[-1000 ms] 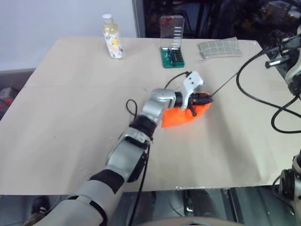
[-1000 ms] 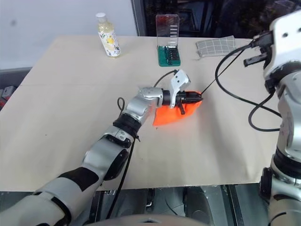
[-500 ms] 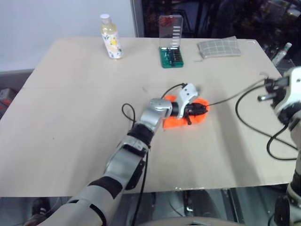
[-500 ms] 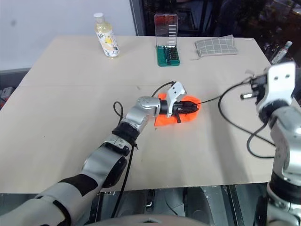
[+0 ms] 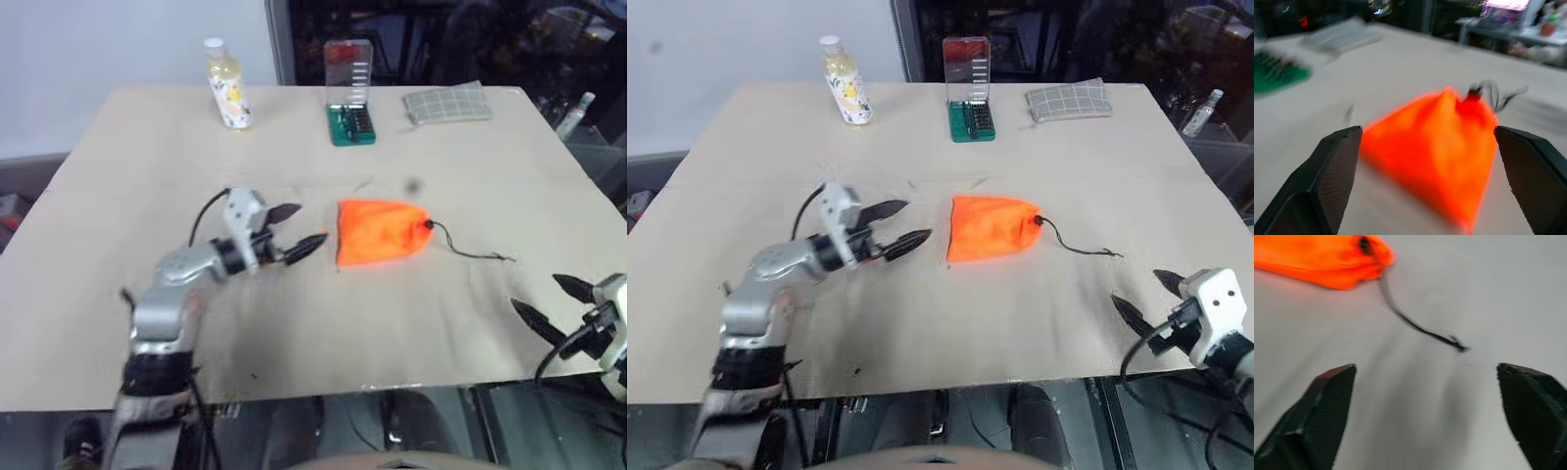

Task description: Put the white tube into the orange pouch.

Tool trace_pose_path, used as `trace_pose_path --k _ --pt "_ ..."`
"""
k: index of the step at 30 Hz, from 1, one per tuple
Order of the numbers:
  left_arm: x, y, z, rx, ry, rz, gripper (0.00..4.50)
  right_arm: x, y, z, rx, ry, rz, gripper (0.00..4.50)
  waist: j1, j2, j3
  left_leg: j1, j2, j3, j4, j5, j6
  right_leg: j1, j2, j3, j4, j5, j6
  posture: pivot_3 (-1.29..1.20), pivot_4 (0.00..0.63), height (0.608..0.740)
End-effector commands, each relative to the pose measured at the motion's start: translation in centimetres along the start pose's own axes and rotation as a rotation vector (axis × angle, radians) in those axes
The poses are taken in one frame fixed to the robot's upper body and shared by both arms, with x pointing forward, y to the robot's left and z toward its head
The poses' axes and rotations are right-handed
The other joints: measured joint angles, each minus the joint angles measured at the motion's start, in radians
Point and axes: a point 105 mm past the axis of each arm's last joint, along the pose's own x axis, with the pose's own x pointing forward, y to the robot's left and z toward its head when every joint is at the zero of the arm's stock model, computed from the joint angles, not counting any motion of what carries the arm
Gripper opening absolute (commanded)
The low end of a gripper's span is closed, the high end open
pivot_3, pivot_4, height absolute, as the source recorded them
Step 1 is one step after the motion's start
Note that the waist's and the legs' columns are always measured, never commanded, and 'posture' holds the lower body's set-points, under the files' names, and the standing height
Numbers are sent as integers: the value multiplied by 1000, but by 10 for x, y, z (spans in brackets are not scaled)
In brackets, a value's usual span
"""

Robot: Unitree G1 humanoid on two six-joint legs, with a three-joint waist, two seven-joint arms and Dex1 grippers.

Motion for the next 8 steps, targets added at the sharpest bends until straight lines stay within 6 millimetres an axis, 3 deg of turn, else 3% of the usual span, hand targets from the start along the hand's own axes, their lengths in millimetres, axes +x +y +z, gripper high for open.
trace_pose_path --k 1,5,8 --pt "-33 1 8 51 -13 24 4500 -14 5 12 -63 -29 44 4491 1 0 -1 0 1 0 0 0 -1 -1 0 0 0 0 0 0 150 740" --pt "-57 3 6 39 12 55 4500 -19 6 8 -67 -20 62 4491 13 -1 -1 -1 3 -2 0 -3 -5 -2 -3 0 -1 0 0 0 150 740" --pt "-62 2 6 50 31 50 4500 -16 8 6 -64 -20 73 4491 18 -1 -2 -1 3 -1 0 -3 -5 -2 -5 0 -2 0 0 0 150 740"
